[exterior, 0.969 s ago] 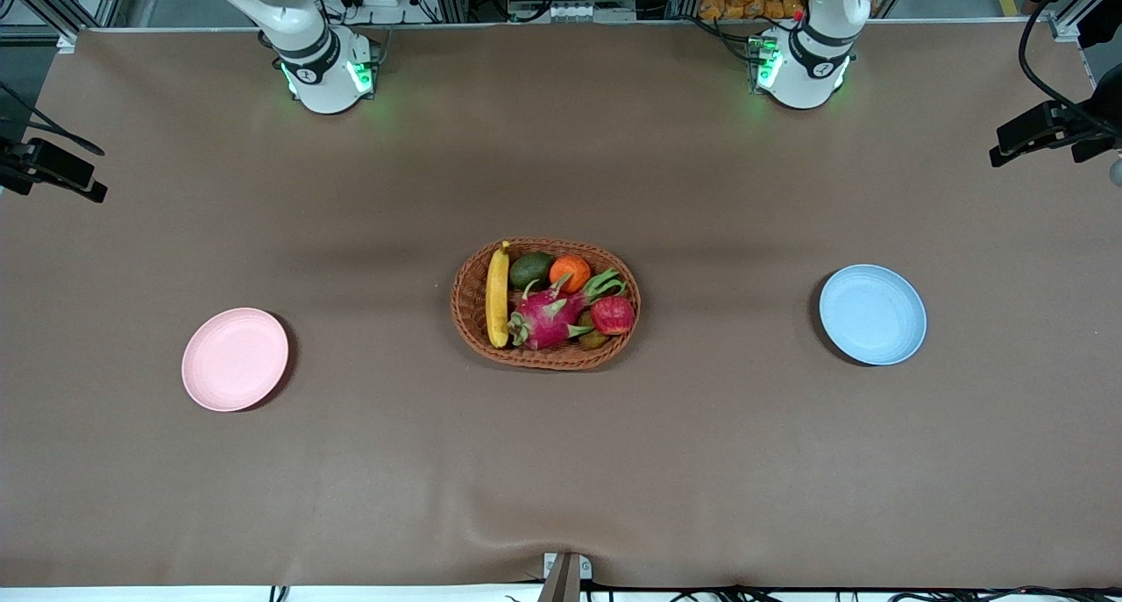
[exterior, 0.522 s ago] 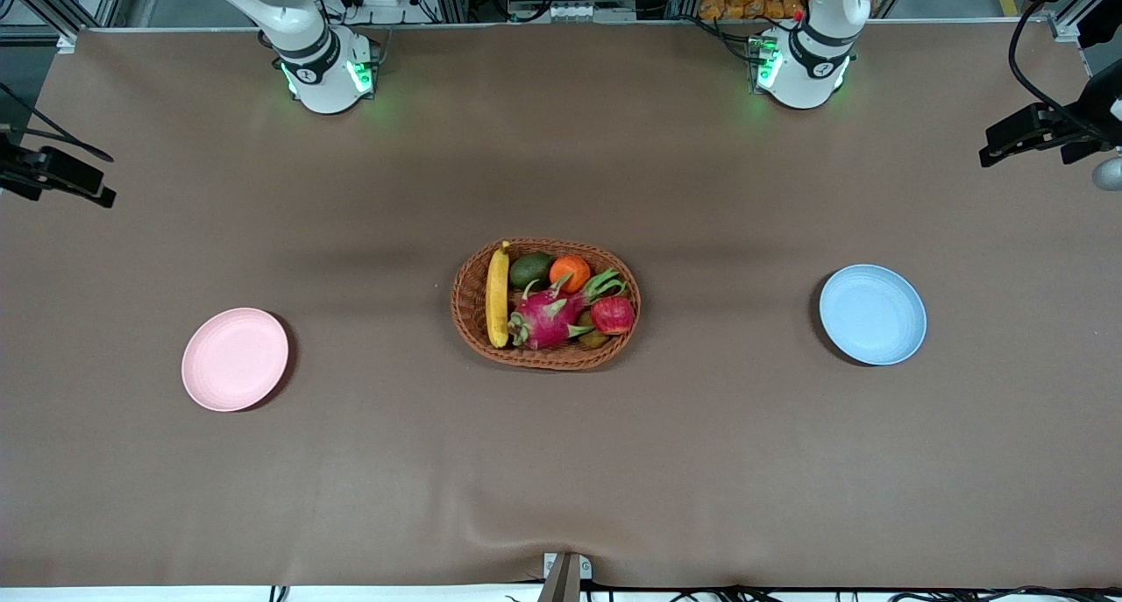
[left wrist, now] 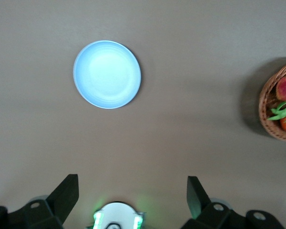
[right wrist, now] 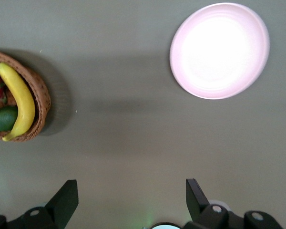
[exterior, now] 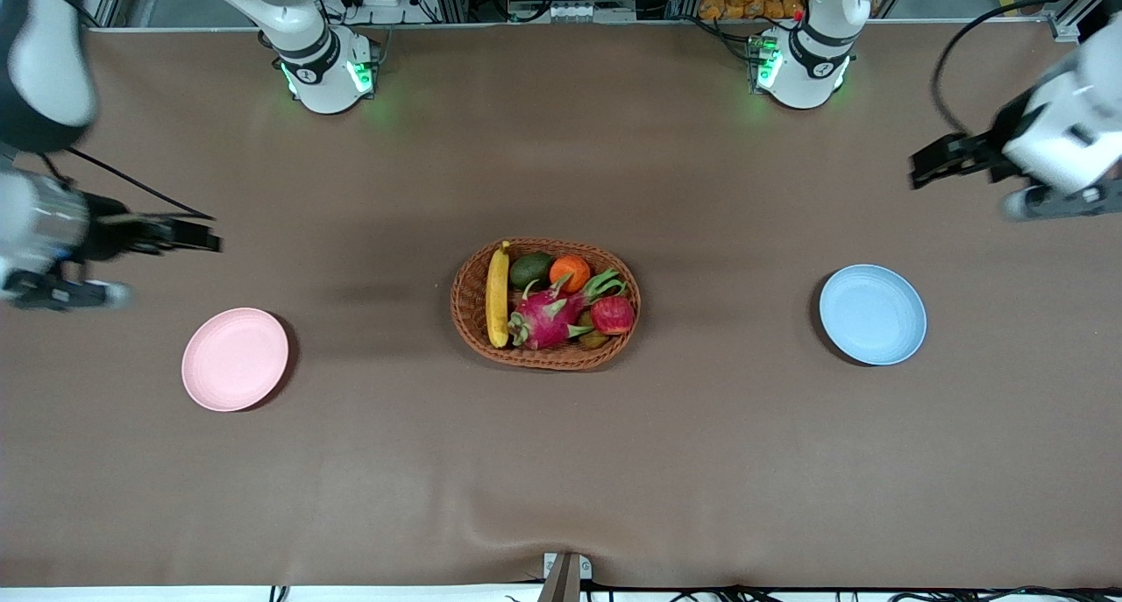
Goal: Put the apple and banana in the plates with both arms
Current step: 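Reach the left gripper to the red apple while the right gripper moves out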
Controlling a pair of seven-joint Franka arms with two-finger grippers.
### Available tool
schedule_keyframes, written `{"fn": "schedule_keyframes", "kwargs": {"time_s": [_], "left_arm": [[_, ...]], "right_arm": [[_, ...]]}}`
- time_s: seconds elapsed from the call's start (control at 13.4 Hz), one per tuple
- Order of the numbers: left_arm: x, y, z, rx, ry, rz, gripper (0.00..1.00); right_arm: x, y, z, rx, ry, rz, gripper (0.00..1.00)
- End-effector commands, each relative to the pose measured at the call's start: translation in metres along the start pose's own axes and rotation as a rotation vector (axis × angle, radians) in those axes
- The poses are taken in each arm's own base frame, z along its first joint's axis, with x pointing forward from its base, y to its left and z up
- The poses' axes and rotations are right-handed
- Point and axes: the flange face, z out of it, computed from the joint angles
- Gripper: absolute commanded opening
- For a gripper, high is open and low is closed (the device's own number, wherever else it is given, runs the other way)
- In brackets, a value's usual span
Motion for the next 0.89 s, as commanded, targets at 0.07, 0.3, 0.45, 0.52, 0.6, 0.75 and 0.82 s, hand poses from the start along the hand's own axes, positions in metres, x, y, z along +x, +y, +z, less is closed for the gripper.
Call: {"fn": "schedule_keyframes", "kwargs": {"time_s": [0.07,0.3,0.45,0.52,0.6,0.75,0.82], "left_arm": [[0.008,0.08,0.053,-0.03,-0.025,-0.176,1.0],[0.013,0.134,0.102,-0.054,-0.012,-0.321,1.0],[0.02,0.168,0.13,-0.087,0.008,-0.382,1.0],[0.021,0.188,0.144,-0.101,0.012,-0.434,1.0],[0.023,0.206,0.158,-0.127,0.013,-0.525,1.0],[0.034,0.233,0.188,-0.182,0.008,-0.792,1.0],[0.032,0.247,0.2,-0.182,0.02,-0.885,1.0]], "right_arm": [[0.017,-0.107,0.024,-0.042,-0.002,-0.164,1.0],[0.014,-0.185,0.044,-0.071,0.045,-0.247,1.0],[0.015,-0.226,0.076,-0.091,0.042,-0.252,1.0],[0.016,-0.249,0.095,-0.102,0.039,-0.234,1.0],[0.016,-0.268,0.111,-0.108,0.047,-0.212,1.0],[0.013,-0.297,0.137,-0.115,0.062,-0.177,1.0],[0.015,-0.3,0.143,-0.109,0.083,-0.162,1.0]]}}
